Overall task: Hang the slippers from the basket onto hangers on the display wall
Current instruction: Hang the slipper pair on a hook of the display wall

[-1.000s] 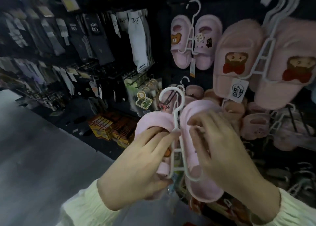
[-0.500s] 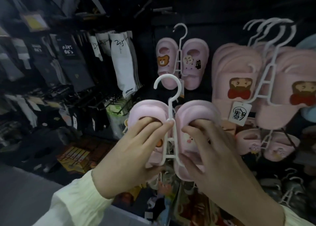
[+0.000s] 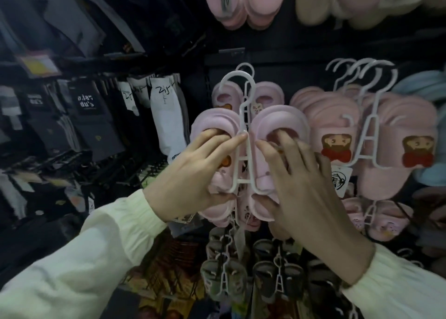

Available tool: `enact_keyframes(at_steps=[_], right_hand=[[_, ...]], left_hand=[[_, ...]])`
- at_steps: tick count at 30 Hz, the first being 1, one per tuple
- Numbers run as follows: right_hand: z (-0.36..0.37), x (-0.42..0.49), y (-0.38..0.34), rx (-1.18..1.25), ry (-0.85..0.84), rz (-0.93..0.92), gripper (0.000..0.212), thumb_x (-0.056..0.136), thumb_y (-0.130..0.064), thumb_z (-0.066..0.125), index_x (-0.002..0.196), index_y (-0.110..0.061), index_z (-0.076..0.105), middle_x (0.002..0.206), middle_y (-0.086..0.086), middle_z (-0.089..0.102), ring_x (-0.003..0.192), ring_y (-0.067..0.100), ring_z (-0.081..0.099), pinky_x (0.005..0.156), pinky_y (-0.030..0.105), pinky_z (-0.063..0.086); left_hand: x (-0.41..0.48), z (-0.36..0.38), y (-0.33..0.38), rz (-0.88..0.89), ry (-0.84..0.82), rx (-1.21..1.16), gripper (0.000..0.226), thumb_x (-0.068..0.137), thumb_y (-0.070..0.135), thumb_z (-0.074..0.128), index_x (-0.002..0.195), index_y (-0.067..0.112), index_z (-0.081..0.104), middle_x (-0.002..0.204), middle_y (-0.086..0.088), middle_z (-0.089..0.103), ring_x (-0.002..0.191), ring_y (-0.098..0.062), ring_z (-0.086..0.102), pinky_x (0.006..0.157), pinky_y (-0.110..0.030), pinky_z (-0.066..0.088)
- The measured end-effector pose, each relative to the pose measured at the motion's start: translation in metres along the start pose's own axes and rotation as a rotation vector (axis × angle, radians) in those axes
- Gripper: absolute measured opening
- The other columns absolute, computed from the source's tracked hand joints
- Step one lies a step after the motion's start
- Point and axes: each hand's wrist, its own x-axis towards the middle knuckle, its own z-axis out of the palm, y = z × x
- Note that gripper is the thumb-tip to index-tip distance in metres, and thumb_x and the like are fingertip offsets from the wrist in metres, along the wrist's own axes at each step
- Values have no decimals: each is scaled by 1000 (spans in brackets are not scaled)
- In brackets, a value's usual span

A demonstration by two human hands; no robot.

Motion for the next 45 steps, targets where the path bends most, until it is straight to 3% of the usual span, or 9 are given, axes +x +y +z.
enact_keyframes(at_steps=[6,11,20,27,36,38,42,45], right_hand=[[16,29,0,-70,25,36,95,69,-45,80,148,-18,35,144,14,38,130,34,39,91,49,40],[47,52,5,-69,21,34,111,60,-45,88,149,-17,29,139,14,44,123,34,44,85,47,42],[86,82,11,-234,29,60,98,71,-49,78,149,-12,32,136,16,46,113,34,46,88,48,39],[110,113,18,-242,-32,111,82,71,-25,76,141,-11,36,133,15,47,112,34,49,87,47,41],[131,140,33,-265,-95,155,81,68,-20,74,141,-13,39,127,12,50,112,31,50,80,44,42],[134,143,36,-241,-78,145,75,71,-16,70,141,-13,40,126,13,51,113,32,50,80,44,44],[136,145,38,-160,-43,104,65,76,-7,41,142,-11,41,127,16,51,115,35,50,82,45,45],[138,147,42,-103,-28,90,65,74,-7,40,140,-11,45,126,16,52,115,35,50,81,46,46]], left_hand=[[20,12,-28,-2,-1,87,110,69,49,85,156,12,28,137,-8,53,131,-29,43,111,-42,39],[29,32,-50,-21,13,163,109,68,54,81,155,17,29,138,-4,53,133,-26,43,110,-41,32],[53,65,-79,-13,37,211,106,67,48,83,154,16,32,137,-5,51,131,-28,40,105,-40,31],[77,89,-100,-86,38,161,104,69,46,82,155,17,30,133,-3,52,117,-31,45,99,-46,42],[98,117,-108,-191,93,261,103,66,51,83,153,27,34,138,-1,53,126,-33,46,95,-48,40],[99,121,-112,-197,103,247,101,67,50,81,153,27,34,138,-2,53,129,-34,45,97,-50,40],[98,126,-118,-212,113,251,99,70,47,81,154,26,33,139,-5,52,131,-36,43,99,-51,40],[99,127,-120,-244,132,256,109,62,41,88,154,18,34,138,-8,54,128,-37,47,98,-50,42]])
